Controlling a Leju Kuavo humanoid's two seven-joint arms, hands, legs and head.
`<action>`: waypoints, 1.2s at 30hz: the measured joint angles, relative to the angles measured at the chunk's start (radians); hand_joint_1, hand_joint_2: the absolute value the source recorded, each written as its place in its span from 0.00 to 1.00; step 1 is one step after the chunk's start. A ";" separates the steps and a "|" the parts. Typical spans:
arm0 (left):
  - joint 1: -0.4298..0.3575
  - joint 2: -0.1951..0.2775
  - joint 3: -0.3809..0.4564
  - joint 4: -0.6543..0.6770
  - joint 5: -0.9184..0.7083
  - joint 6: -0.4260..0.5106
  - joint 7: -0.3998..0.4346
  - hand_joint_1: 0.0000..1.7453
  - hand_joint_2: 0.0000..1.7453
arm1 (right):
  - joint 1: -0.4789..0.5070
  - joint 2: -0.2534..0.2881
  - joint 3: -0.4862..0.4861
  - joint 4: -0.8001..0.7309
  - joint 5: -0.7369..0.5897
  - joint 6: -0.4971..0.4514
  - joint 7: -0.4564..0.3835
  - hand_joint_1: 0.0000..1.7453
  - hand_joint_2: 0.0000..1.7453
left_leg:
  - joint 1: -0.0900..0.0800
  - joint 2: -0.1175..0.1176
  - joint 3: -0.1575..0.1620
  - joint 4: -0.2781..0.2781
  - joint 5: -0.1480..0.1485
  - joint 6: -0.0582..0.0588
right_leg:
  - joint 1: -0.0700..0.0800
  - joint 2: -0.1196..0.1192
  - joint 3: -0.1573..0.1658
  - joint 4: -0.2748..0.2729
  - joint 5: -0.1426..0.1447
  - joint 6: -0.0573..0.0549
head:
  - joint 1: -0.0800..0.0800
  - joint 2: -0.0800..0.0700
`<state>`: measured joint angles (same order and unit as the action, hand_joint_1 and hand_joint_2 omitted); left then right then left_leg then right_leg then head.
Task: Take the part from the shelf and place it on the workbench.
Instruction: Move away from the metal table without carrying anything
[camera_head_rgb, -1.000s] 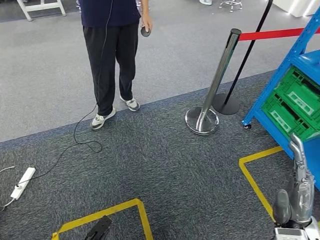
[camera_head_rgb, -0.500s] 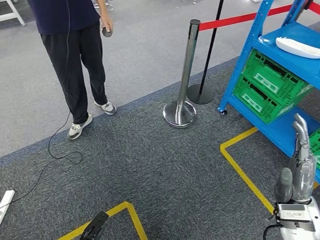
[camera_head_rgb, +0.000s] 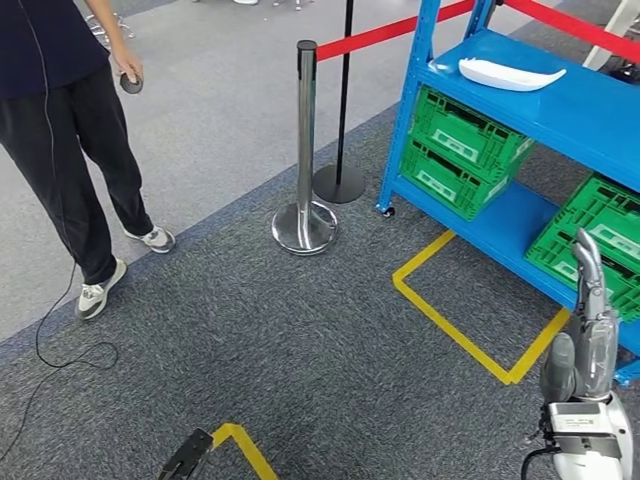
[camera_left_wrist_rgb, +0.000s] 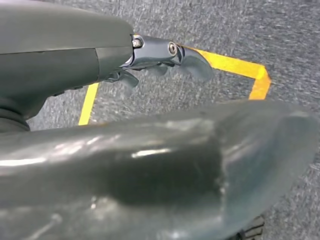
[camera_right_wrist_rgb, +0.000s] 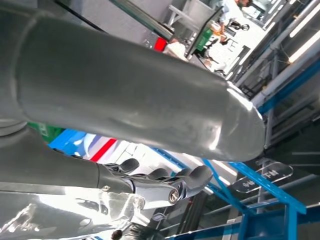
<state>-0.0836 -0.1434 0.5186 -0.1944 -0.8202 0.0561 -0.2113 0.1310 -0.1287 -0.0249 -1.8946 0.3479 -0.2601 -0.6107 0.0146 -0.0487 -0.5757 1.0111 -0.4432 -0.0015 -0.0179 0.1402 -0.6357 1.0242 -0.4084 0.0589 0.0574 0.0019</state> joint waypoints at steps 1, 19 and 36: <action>-0.001 0.000 0.001 0.000 0.000 -0.001 -0.002 0.00 0.00 | 0.001 -0.001 0.000 0.000 -0.001 0.000 0.000 0.00 0.00 | 0.000 0.012 0.001 -0.003 0.002 0.007 | 0.002 -0.026 -0.013 0.021 -0.014 0.003 | 0.003 0.000; -0.001 0.003 0.015 0.000 -0.006 0.007 0.007 0.00 0.00 | -0.011 -0.008 0.006 0.009 -0.001 0.015 0.000 0.00 0.00 | -0.012 0.070 -0.054 0.170 -0.117 -0.027 | 0.008 -0.122 0.030 -0.003 -0.011 -0.042 | -0.004 0.000; 0.015 0.008 0.018 0.000 -0.010 0.007 0.014 0.00 0.00 | 0.007 -0.010 0.009 0.015 -0.002 0.017 0.000 0.00 0.00 | -0.005 0.063 0.002 -0.006 0.001 0.017 | 0.002 -0.130 -0.128 0.270 -0.142 0.010 | 0.003 0.000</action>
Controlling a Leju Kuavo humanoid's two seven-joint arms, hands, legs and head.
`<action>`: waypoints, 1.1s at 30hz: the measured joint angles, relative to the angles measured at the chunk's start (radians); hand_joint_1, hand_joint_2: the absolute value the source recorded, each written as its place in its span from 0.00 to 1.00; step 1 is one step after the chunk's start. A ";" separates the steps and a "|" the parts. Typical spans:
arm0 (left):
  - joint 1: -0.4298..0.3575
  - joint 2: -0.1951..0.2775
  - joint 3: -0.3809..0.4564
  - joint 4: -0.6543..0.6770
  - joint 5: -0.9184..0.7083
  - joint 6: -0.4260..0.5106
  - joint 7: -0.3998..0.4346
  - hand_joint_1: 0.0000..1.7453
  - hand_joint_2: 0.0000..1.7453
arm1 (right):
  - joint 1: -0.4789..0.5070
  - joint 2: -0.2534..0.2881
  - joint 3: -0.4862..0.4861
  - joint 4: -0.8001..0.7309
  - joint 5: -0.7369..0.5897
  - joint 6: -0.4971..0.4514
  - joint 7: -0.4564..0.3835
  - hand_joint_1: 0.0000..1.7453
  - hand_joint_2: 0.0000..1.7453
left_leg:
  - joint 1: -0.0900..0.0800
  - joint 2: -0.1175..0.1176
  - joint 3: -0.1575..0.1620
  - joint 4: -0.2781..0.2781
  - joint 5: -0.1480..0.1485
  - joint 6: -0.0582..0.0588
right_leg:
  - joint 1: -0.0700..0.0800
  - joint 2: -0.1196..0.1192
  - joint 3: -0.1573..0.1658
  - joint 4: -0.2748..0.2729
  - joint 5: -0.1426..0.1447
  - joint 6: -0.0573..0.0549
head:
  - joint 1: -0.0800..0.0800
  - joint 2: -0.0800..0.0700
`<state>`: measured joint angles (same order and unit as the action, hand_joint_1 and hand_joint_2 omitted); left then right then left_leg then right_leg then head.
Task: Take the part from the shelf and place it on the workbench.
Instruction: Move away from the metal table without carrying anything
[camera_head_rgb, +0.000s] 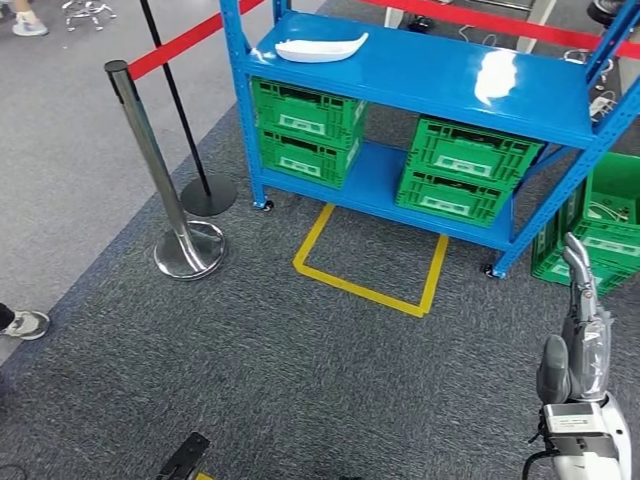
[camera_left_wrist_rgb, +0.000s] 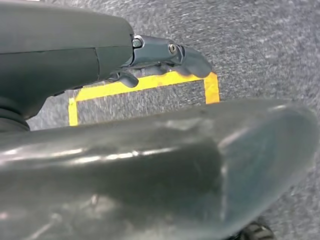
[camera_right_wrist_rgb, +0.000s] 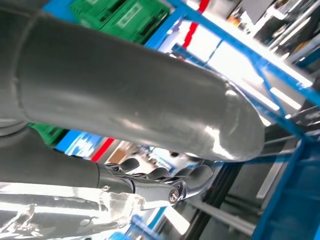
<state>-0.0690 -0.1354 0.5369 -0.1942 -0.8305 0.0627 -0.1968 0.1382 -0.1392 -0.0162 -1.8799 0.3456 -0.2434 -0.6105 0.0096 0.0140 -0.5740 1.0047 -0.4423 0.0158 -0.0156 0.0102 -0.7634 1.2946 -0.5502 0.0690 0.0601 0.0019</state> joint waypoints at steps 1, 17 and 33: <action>0.001 0.000 0.000 0.000 0.000 0.000 0.000 0.00 0.00 | 0.002 0.000 0.000 0.001 0.000 0.000 0.000 0.00 0.00 | -0.001 0.012 0.001 0.000 -0.001 0.000 | 0.000 -0.003 -0.002 0.010 0.004 0.000 | 0.000 0.000; 0.002 0.000 0.000 0.000 0.000 0.000 0.002 0.00 0.00 | 0.005 0.000 0.001 -0.001 0.001 0.000 0.000 0.00 0.00 | 0.000 -0.005 -0.125 0.267 -0.109 -0.052 | 0.002 0.023 0.160 -0.265 0.118 -0.057 | -0.008 0.000; -0.001 0.001 0.001 0.000 -0.006 0.001 0.002 0.00 0.00 | 0.009 0.000 0.003 -0.002 0.001 -0.006 0.000 0.00 0.00 | -0.002 -0.027 -0.011 -0.001 0.012 -0.027 | 0.007 0.039 0.171 -0.283 0.124 -0.032 | -0.010 0.000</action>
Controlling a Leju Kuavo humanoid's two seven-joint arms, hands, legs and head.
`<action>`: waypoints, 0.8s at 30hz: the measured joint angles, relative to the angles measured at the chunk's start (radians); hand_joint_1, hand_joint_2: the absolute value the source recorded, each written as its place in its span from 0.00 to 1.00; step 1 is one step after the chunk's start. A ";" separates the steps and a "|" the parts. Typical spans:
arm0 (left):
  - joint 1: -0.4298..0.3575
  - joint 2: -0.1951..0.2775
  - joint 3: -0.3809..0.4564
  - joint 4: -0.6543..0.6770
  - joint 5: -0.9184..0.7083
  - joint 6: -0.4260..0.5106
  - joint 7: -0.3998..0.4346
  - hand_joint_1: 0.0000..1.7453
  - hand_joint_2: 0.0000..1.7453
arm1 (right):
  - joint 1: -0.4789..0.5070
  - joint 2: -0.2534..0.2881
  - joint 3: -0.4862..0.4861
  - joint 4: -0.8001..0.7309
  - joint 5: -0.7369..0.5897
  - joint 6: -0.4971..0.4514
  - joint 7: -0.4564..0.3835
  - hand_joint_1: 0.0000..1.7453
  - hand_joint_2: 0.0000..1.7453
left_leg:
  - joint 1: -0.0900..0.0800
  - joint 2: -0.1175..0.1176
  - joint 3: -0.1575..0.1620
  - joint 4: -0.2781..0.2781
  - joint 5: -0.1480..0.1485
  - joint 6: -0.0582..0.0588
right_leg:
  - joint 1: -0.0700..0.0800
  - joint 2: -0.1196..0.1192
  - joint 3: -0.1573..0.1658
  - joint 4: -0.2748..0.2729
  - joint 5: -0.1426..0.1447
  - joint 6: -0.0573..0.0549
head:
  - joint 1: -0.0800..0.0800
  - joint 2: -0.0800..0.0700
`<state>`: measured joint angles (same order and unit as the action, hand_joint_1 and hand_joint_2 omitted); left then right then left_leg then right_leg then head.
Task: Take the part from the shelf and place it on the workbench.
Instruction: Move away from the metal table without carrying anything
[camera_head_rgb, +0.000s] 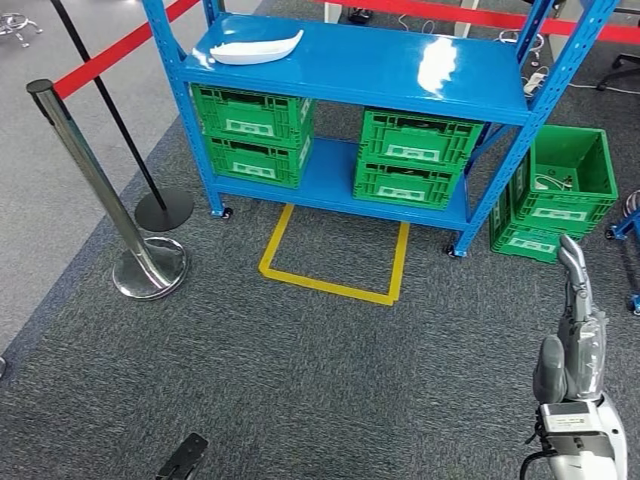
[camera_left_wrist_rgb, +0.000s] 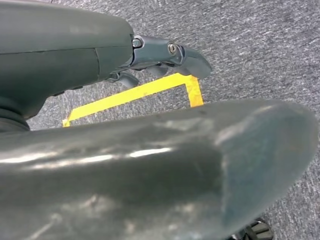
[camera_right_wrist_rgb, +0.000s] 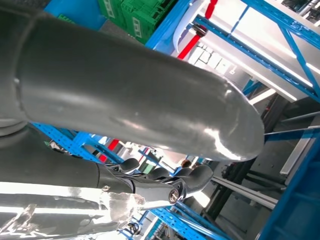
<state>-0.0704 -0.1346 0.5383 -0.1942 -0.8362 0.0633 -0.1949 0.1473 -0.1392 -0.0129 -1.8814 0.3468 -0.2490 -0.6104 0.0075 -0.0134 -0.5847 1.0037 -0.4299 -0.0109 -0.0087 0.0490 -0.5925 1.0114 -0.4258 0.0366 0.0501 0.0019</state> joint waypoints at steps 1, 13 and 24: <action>0.000 0.000 0.000 0.000 0.000 0.000 0.000 0.00 0.00 | 0.000 0.000 0.000 0.000 0.000 0.000 0.000 0.00 0.00 | 0.000 0.000 0.000 0.000 0.000 0.000 | 0.000 0.000 0.000 0.000 0.000 0.002 | 0.000 0.000; -0.002 0.005 0.000 0.000 -0.002 -0.001 0.000 0.00 0.00 | 0.003 0.000 0.001 -0.006 -0.002 -0.002 0.002 0.00 0.00 | 0.010 0.039 0.039 -0.064 0.026 0.023 | -0.017 -0.040 -0.126 0.238 -0.094 0.049 | 0.000 0.000; -0.006 0.010 0.000 0.000 -0.002 -0.003 -0.003 0.00 0.00 | 0.002 0.000 0.002 -0.008 -0.002 -0.002 0.002 0.00 0.00 | 0.025 0.035 -0.010 0.083 -0.073 -0.041 | -0.029 -0.037 -0.018 0.038 -0.013 0.003 | -0.018 0.000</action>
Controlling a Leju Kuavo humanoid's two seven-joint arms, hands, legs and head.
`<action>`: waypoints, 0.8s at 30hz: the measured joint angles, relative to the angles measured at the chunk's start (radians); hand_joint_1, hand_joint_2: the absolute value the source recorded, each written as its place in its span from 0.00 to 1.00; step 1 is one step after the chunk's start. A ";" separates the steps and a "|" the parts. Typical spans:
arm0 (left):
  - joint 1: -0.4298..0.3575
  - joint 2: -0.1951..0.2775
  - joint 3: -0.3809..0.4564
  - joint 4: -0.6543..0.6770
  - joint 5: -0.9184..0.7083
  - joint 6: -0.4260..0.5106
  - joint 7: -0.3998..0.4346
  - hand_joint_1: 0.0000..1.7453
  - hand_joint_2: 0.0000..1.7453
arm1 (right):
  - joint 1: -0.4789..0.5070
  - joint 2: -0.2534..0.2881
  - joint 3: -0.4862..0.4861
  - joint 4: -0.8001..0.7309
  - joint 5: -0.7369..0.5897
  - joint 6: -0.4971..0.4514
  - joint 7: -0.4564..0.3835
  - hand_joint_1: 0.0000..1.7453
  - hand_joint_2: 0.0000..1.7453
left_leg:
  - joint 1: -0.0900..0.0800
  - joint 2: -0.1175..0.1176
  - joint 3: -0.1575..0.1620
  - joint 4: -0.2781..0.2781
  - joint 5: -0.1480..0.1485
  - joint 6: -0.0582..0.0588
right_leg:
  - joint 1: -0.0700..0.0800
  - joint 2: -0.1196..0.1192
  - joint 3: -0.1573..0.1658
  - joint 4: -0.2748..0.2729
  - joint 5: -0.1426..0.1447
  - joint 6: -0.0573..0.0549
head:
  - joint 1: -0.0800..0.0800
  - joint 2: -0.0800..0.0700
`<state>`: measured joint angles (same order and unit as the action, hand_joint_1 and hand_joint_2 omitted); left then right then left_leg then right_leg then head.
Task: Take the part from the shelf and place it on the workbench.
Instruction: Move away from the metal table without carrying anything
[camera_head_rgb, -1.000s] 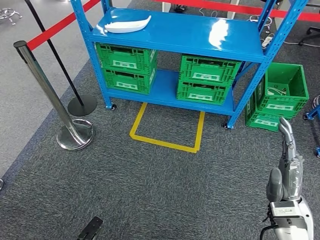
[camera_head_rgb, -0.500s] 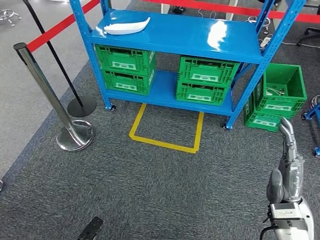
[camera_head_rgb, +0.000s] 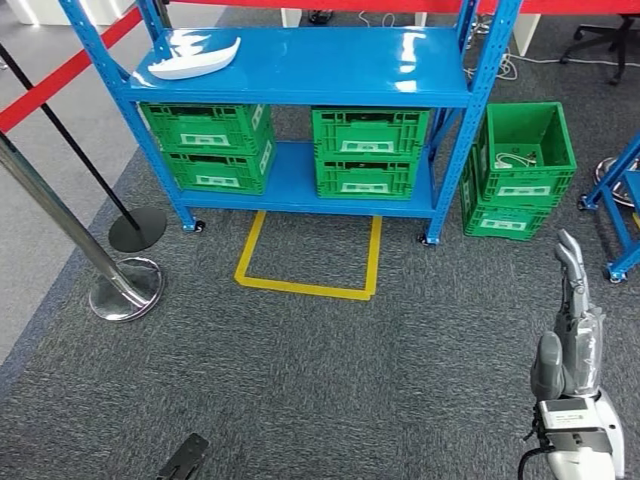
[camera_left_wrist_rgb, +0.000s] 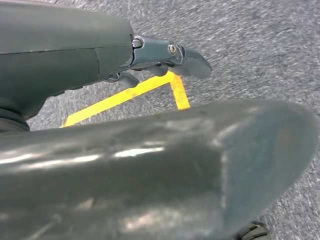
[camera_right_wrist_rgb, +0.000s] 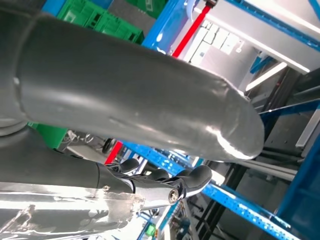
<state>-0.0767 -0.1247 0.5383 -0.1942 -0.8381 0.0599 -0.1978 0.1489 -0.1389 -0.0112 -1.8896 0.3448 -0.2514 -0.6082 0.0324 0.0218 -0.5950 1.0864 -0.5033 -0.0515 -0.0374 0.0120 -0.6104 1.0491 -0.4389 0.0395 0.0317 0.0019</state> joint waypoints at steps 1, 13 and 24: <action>0.000 -0.001 0.000 0.000 0.000 0.000 0.000 0.00 0.00 | -0.001 0.000 0.000 0.000 0.000 0.000 0.000 0.00 0.00 | -0.003 -0.006 -0.035 0.072 -0.035 0.002 | 0.002 0.003 -0.001 0.000 0.001 -0.005 | -0.002 0.000; 0.001 -0.005 0.000 0.000 -0.002 0.001 0.000 0.00 0.00 | 0.006 0.000 0.002 0.000 0.000 -0.002 -0.001 0.00 0.00 | -0.030 -0.029 0.013 -0.078 0.067 0.025 | 0.028 0.031 -0.011 -0.004 0.004 -0.031 | -0.001 0.000; 0.000 -0.004 0.001 0.000 -0.006 0.002 -0.001 0.00 0.00 | 0.007 0.000 0.002 0.000 0.000 -0.009 -0.001 0.00 0.00 | -0.033 -0.030 0.011 -0.078 0.069 0.043 | 0.025 0.030 0.003 -0.026 0.018 0.002 | -0.001 0.000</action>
<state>-0.0765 -0.1283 0.5393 -0.1942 -0.8439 0.0622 -0.1988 0.1558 -0.1389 -0.0092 -1.8898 0.3452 -0.2601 -0.6088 -0.0005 -0.0084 -0.5837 1.0085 -0.4339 -0.0080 -0.0120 0.0417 -0.6072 1.0230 -0.4207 0.0415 0.0307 0.0019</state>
